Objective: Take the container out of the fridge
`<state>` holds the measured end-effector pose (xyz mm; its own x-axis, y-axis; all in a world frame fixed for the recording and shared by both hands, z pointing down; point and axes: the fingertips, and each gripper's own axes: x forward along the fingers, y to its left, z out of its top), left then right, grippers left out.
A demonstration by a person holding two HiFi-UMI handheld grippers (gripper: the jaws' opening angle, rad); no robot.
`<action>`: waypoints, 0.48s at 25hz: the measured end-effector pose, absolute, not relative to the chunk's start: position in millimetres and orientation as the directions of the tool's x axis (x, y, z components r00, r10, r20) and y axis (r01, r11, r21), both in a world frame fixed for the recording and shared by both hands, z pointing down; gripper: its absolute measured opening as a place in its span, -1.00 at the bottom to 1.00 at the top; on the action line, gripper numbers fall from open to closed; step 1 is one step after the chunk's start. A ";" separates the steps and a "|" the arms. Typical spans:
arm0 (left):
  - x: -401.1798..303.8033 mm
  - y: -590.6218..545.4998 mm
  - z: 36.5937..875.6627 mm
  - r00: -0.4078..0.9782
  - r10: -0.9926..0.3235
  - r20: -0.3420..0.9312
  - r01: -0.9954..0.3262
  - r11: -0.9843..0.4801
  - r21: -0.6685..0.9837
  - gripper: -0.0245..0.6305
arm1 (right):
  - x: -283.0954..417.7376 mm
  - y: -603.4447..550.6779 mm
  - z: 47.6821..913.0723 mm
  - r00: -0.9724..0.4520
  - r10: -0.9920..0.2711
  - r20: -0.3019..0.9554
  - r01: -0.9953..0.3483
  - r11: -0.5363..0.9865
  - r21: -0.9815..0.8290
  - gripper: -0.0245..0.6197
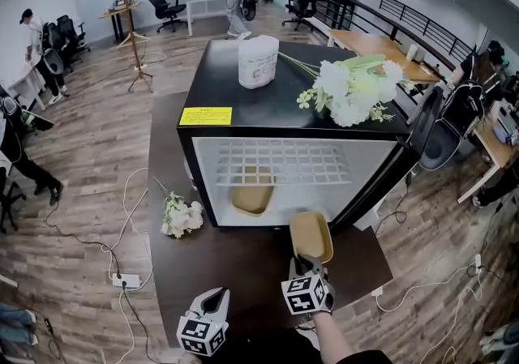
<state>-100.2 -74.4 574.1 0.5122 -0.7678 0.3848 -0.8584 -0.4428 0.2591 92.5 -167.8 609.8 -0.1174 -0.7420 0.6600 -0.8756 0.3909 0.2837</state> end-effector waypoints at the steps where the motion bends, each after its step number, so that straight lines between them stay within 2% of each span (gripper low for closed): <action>1: -99.8 -73.8 574.8 0.514 -0.766 0.386 -0.858 -0.445 0.259 -0.90 | 92.9 -164.8 611.2 -0.116 -0.741 0.662 -0.876 0.391 0.284 -0.82; 12: -83.6 -68.0 578.2 0.552 -0.735 0.393 -0.834 -0.491 0.253 -0.90 | 98.9 -125.8 632.4 -0.108 -0.703 0.703 -0.878 0.399 0.264 -0.82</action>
<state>-83.6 -68.0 578.2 0.5523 -0.7352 0.3930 -0.8336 -0.4910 0.2530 98.9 -125.8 632.4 -0.1078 -0.7029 0.7031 -0.8783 0.3987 0.2638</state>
